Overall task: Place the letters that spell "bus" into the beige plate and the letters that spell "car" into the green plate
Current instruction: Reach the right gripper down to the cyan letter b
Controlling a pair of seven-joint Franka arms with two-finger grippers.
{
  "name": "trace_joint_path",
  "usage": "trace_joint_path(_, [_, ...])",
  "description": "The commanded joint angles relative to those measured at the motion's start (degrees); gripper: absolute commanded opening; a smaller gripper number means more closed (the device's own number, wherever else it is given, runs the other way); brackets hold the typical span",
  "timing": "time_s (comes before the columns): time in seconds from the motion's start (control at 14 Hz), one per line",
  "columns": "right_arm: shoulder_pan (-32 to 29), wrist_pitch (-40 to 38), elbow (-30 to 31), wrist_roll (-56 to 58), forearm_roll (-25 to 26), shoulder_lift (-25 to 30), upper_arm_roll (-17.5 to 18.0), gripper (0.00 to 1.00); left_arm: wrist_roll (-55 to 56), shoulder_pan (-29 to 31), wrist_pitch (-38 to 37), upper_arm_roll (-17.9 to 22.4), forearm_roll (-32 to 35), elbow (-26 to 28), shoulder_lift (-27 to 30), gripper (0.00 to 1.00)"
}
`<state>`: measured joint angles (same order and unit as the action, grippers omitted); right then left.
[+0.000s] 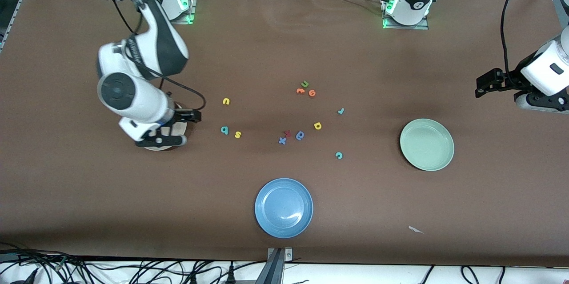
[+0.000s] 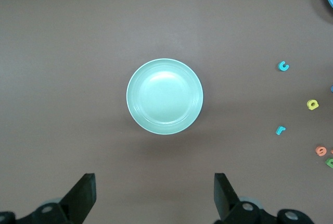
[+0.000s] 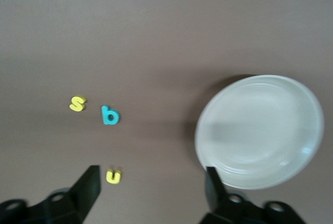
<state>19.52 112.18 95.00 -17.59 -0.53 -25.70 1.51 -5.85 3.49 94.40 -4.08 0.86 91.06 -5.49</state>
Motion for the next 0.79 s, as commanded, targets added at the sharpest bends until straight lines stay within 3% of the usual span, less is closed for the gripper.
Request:
trace_joint_path(0.0, [2.4, 6.5, 2.6, -5.9, 0.1, -2.2, -0.3, 0.73, -0.7, -0.8, -0.4, -0.4, 0.0, -0.4, -1.8, 1.0])
trace_joint_path(0.07, [3.8, 9.5, 3.4, -7.4, 0.4, -3.4, -0.3, 0.66, -0.2, -0.8, 0.0, -1.1, -2.3, -0.4, -3.0, 1.0])
trace_joint_path(0.36, [5.0, 20.1, 9.9, -10.0, 0.1, -4.5, -0.3, 0.65, 0.7, -2.9, 4.7, -2.5, -3.8, -0.1, -8.6, 1.0])
trace_joint_path(0.72, [6.4, 26.2, 11.5, -11.9, 0.3, -8.0, -0.3, 0.61, 16.7, -13.4, 17.1, -2.7, -3.9, 0.2, -18.7, 1.0])
